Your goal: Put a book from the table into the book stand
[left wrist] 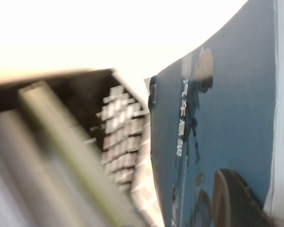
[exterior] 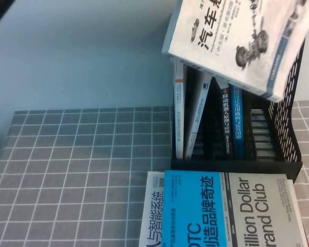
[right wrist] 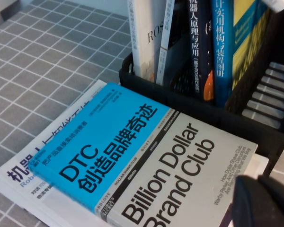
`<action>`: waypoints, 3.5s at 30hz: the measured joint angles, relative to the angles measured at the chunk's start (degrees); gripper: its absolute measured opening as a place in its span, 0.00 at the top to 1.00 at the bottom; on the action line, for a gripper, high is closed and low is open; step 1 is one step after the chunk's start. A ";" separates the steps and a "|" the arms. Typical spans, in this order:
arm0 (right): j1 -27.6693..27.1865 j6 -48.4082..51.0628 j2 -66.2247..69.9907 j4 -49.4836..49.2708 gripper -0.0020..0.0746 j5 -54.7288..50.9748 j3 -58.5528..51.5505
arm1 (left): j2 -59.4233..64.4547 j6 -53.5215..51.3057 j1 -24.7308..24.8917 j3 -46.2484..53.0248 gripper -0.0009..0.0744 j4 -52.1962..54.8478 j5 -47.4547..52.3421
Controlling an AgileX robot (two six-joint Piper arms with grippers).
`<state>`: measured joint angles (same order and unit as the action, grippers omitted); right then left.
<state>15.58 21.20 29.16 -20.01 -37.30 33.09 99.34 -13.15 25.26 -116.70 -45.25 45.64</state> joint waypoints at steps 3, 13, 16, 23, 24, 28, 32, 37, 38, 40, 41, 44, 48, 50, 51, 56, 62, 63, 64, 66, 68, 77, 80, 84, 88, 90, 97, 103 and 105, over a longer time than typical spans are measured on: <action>0.00 0.11 -0.12 0.00 0.98 -0.41 0.00 | 4.60 8.90 1.19 -4.96 0.84 9.74 0.24; 0.00 1.48 -0.12 0.90 0.98 -0.41 0.00 | 12.56 17.24 6.37 -10.73 0.84 17.06 -3.19; 0.00 1.48 -0.21 1.03 0.98 -0.55 0.00 | 13.42 20.94 7.10 -10.73 0.84 21.53 -3.64; 0.00 1.48 -0.21 1.17 0.98 -0.59 0.00 | 13.64 28.93 7.79 -10.73 0.84 29.39 -3.40; 0.00 1.48 -0.21 1.17 0.98 -0.59 0.00 | 13.64 29.09 7.93 -10.85 0.84 29.83 -3.40; 0.00 1.48 -0.21 1.17 0.98 -0.59 0.00 | 13.64 29.99 10.10 -10.85 0.84 33.42 -4.65; 0.00 1.48 -0.21 1.17 0.98 -0.48 0.00 | 14.40 26.89 13.31 -10.85 0.84 35.92 -8.48; 0.00 1.48 -0.21 1.17 0.98 -0.48 0.00 | 15.61 21.53 15.73 -10.85 0.84 37.33 -11.22; 0.00 1.48 -0.21 1.17 0.98 -0.48 0.00 | 15.69 21.35 15.99 -10.85 0.84 37.60 -11.27; 0.00 1.48 -0.21 1.17 0.98 -0.48 0.00 | 16.02 21.25 16.24 -10.85 0.84 37.99 -11.36; 0.00 1.48 -0.21 1.17 0.98 -0.48 0.00 | 16.19 21.38 16.24 -10.97 0.84 38.09 -11.36; 0.00 1.48 -0.21 1.17 0.98 -0.48 0.00 | 17.44 22.01 16.24 -11.18 0.84 38.30 -10.37; 0.00 1.48 -0.21 1.29 0.98 -0.48 0.00 | 19.93 24.26 16.24 -11.18 0.84 39.20 -7.19; 0.00 1.48 -0.21 1.29 0.98 -0.48 0.00 | 20.92 26.74 16.24 -11.18 0.84 39.71 -6.55; 0.00 1.48 -0.21 1.38 0.98 -0.48 0.00 | 21.05 28.07 16.52 -11.18 0.84 40.62 -6.54; 0.00 1.48 -0.21 1.42 0.98 -0.48 0.00 | 21.05 30.13 16.76 -11.18 0.84 42.24 -6.45; 0.00 1.48 -0.21 1.51 0.98 -0.48 0.00 | 21.05 30.23 16.76 -11.43 0.63 42.12 -7.36; 0.00 1.48 -0.21 1.51 0.98 -0.48 0.00 | 21.05 30.23 16.76 -11.74 0.54 42.12 -7.61; 0.00 1.48 -0.21 1.51 0.98 -0.48 0.00 | 20.91 30.23 16.76 -12.24 0.47 42.12 -7.59; 0.00 1.48 -0.21 1.51 0.98 -0.48 0.00 | 20.91 30.23 16.76 -13.57 0.30 42.12 -6.49; 0.00 1.48 -0.21 1.51 0.98 -0.48 0.00 | 20.91 29.96 16.76 -15.30 0.24 42.12 -4.26; 0.00 1.59 5.91 0.56 0.98 1.76 0.00 | 20.31 23.14 16.65 -25.10 0.83 47.37 11.16; 0.00 2.58 10.59 -0.62 0.98 3.99 0.00 | 18.76 23.14 15.80 -25.44 0.94 49.68 14.13; 0.00 2.80 16.12 -1.69 0.98 6.89 0.00 | 15.88 23.24 13.92 -25.53 0.98 50.67 17.99; 0.00 2.89 19.90 -1.93 0.98 9.47 0.00 | 12.85 23.24 13.22 -25.08 0.99 51.03 19.05; 0.00 2.89 21.32 -1.81 0.98 10.18 0.00 | 10.86 22.98 13.13 -23.13 0.99 51.03 19.05; 0.00 2.89 20.82 1.67 0.98 10.85 0.00 | 0.00 22.81 13.00 -4.65 0.99 52.57 13.80; 0.00 2.89 18.15 2.73 0.98 10.17 0.00 | -16.47 22.51 13.00 24.29 0.99 51.00 -2.08; 0.00 2.89 18.01 2.73 0.98 9.19 0.00 | -22.19 21.95 13.00 35.09 0.99 50.18 -7.24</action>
<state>15.58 24.09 47.17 -17.29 -28.12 33.09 77.15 8.80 38.26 -81.61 4.93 38.41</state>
